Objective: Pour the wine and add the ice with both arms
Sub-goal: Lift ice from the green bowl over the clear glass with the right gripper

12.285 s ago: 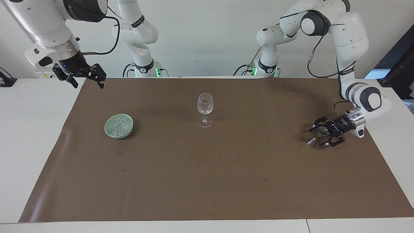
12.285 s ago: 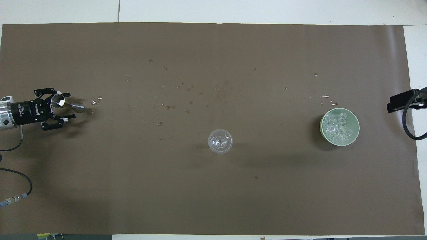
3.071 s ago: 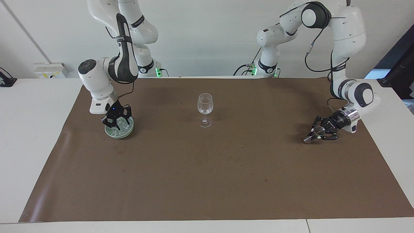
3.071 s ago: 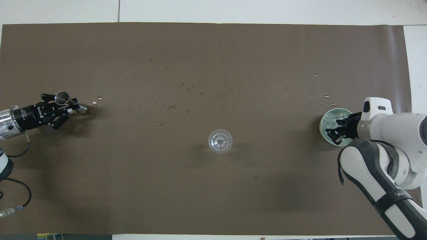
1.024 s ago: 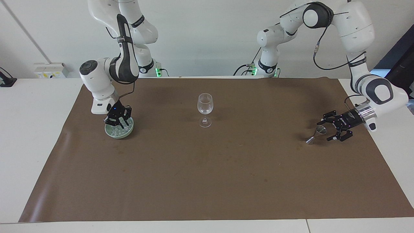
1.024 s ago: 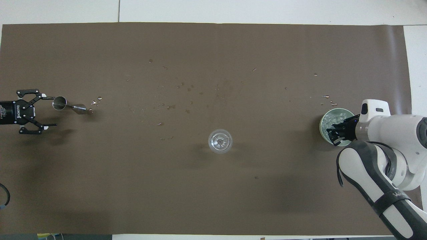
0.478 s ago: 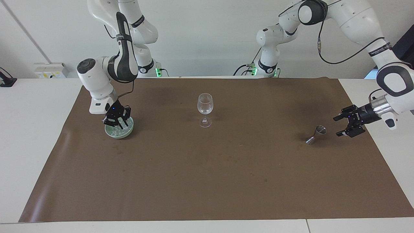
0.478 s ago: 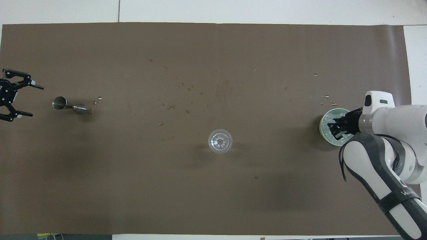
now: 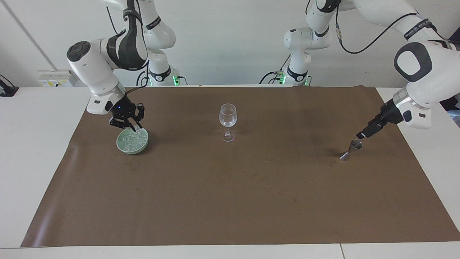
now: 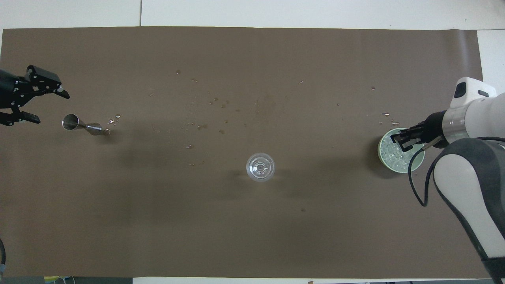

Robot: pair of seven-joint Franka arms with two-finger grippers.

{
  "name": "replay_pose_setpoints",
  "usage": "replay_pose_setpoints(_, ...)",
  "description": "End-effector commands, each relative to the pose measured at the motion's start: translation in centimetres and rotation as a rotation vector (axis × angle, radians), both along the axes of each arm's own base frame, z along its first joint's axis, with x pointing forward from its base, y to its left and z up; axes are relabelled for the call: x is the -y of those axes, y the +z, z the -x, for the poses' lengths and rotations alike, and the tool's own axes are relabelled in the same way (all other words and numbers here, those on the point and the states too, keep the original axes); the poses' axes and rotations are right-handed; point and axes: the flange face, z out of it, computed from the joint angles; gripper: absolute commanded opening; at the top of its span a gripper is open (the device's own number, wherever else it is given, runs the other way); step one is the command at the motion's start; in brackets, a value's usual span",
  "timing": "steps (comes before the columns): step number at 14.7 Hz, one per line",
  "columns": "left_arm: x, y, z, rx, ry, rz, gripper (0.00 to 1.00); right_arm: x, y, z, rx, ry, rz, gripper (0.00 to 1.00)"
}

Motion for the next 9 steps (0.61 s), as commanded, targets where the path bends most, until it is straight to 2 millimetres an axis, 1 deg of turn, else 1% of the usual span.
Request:
replay_pose_setpoints(1,-1.2,1.1,1.3,0.027,-0.152,-0.038,1.00,-7.8,6.4,-0.1,-0.016,-0.134,-0.023,0.06)
replay_pose_setpoints(2,-1.2,1.5,1.5,0.041,-0.206,-0.050,1.00,-11.1,7.8,0.1,-0.007,-0.184,-0.037,0.06)
replay_pose_setpoints(3,-1.3,1.7,1.6,0.049,-0.251,-0.051,1.00,-14.3,8.6,0.3,0.003,-0.230,-0.052,0.06)
replay_pose_setpoints(4,-1.5,2.3,1.8,0.063,-0.283,-0.059,1.00,-16.8,9.2,0.8,0.022,-0.277,-0.073,0.06)
replay_pose_setpoints(5,-1.8,2.4,2.1,0.066,-0.317,-0.072,1.00,-18.8,9.3,1.2,0.040,-0.307,-0.094,0.06)
replay_pose_setpoints(7,-1.9,3.5,2.9,0.084,-0.372,-0.085,1.00,-21.9,9.2,2.3,0.064,-0.312,-0.123,0.06)
replay_pose_setpoints(8,-0.9,4.3,3.3,0.098,-0.394,-0.084,1.00,-23.2,8.5,2.9,0.059,-0.312,-0.127,0.06)
replay_pose_setpoints(9,-0.4,4.8,3.9,0.105,-0.405,-0.083,1.00,-25.0,7.2,3.8,0.055,-0.304,-0.128,0.06)
